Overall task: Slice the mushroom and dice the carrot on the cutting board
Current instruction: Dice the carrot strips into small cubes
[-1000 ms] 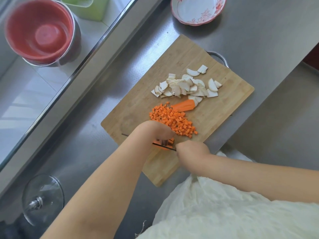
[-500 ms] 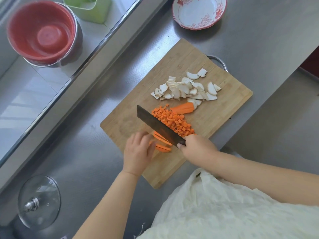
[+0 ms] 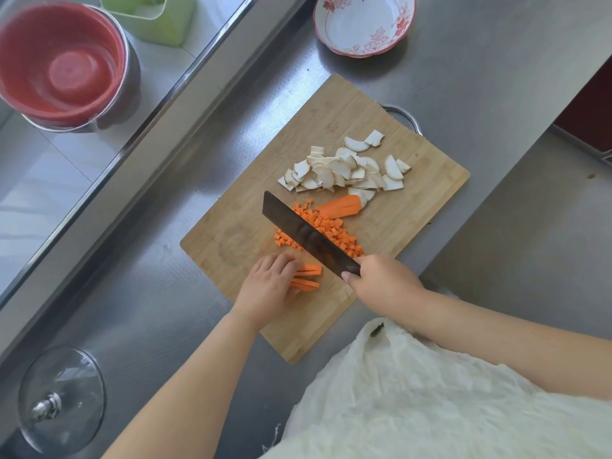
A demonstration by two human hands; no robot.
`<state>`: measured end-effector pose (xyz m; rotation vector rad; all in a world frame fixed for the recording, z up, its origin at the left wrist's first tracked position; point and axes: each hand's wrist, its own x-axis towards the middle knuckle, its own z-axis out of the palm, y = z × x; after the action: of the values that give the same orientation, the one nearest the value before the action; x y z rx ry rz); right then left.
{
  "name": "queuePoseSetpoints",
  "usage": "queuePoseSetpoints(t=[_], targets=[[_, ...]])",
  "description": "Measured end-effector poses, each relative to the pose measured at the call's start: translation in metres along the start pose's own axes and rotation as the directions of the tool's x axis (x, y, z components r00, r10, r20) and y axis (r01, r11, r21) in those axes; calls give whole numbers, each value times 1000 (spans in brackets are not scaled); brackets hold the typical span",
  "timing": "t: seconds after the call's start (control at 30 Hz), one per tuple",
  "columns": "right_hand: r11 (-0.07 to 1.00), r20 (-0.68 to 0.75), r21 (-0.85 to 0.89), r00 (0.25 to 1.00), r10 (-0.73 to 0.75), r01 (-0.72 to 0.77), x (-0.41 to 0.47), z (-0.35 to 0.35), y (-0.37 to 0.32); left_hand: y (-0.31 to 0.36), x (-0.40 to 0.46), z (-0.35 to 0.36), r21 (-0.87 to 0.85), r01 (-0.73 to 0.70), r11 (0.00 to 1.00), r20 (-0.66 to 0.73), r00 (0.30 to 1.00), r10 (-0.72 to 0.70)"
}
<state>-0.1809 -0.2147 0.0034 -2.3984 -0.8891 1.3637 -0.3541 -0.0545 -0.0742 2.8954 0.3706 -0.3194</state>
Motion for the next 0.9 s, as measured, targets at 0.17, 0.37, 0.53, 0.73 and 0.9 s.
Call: queuePoseSetpoints(t=[0.17, 0.37, 0.53, 0.73, 0.9], targets=[[1000, 1, -13, 1000, 25, -25, 3, 2, 4, 16, -9, 8, -159, 222, 962, 15, 975, -223], [985, -5, -171, 1000, 26, -27, 9, 11, 6, 58, -12, 16, -434, 588, 682, 94, 783, -615], [955, 0, -296, 999, 39, -37, 14, 15, 2, 89, -3, 20, -580, 697, 422, 147, 598, -788], [937, 10, -350, 1000, 3, 0, 18, 12, 2, 83, -17, 27, -593, 672, 444, 150, 634, -759], [921, 3, -387, 999, -46, 44, 18, 10, 2, 77, -26, 31, -573, 628, 527, 105, 694, -713]])
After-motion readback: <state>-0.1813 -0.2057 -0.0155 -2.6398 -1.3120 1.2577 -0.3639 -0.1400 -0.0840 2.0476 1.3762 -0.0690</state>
